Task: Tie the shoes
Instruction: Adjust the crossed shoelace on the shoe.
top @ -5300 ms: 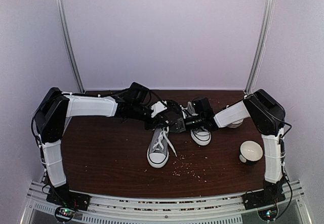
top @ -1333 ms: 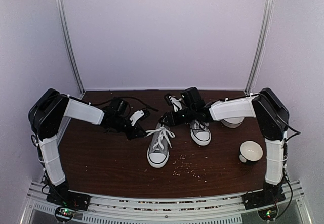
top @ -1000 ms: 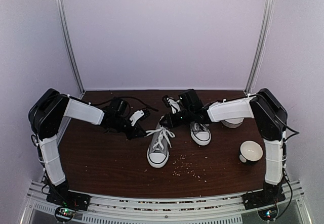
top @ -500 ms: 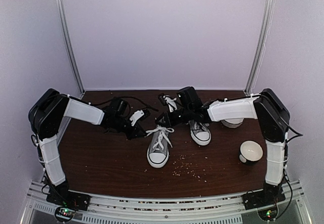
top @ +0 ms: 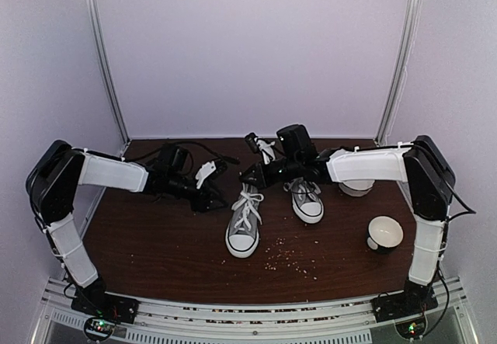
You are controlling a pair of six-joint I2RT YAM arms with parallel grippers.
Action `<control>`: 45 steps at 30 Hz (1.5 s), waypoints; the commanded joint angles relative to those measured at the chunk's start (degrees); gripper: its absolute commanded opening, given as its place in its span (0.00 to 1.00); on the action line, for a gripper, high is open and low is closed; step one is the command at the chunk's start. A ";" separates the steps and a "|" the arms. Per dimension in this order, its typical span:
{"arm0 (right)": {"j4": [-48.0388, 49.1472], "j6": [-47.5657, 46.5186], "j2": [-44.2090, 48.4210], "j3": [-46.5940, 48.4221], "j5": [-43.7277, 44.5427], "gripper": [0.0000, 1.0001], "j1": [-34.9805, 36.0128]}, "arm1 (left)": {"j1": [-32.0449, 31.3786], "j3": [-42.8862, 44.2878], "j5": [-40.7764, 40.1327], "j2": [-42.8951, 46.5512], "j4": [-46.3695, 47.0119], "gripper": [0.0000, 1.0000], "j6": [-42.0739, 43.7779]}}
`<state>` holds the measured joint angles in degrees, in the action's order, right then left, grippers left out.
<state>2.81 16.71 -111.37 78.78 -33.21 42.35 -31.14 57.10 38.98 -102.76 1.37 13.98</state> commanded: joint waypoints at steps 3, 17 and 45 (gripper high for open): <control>0.73 0.79 0.89 -2.13 0.57 0.00 -1.21 | -2.92 5.84 -2.95 0.76 2.09 0.44 0.61; 6.54 5.99 5.24 -9.64 -0.23 0.00 -2.86 | -8.17 18.18 -6.54 -11.04 -4.10 0.30 -0.42; 7.57 13.29 14.70 -25.10 -1.31 0.00 -3.14 | -7.92 19.54 -8.06 -15.09 -7.25 0.23 1.67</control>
<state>7.70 27.44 -97.97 55.53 -33.47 39.66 -39.46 75.68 31.40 -116.51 -4.93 14.68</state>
